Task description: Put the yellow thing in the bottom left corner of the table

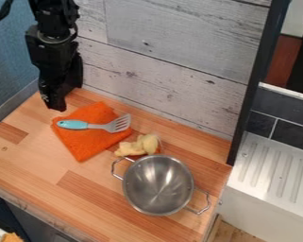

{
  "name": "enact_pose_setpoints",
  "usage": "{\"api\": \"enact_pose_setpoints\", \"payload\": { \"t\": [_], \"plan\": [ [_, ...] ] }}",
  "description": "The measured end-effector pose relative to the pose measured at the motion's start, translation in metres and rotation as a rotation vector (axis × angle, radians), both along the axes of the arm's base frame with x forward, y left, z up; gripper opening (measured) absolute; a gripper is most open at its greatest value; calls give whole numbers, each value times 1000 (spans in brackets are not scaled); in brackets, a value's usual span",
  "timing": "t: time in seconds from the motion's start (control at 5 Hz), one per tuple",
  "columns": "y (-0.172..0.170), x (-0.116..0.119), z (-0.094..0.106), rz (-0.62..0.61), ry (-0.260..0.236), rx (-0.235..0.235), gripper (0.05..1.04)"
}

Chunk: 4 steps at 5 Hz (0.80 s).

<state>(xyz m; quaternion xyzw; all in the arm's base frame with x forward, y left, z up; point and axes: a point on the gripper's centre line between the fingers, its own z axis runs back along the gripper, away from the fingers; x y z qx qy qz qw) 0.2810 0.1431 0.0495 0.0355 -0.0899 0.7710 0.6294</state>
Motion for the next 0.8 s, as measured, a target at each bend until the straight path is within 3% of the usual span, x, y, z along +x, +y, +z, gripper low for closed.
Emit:
{"api": "enact_pose_setpoints", "payload": {
  "t": [0.2,0.4,0.8],
  "plan": [
    [-1,-3,-9,9,25,-11,1001],
    [-24,1,-12,41,34,5,1001],
    [-85,22,-20,-69,-10,-53,1001]
  ]
}}
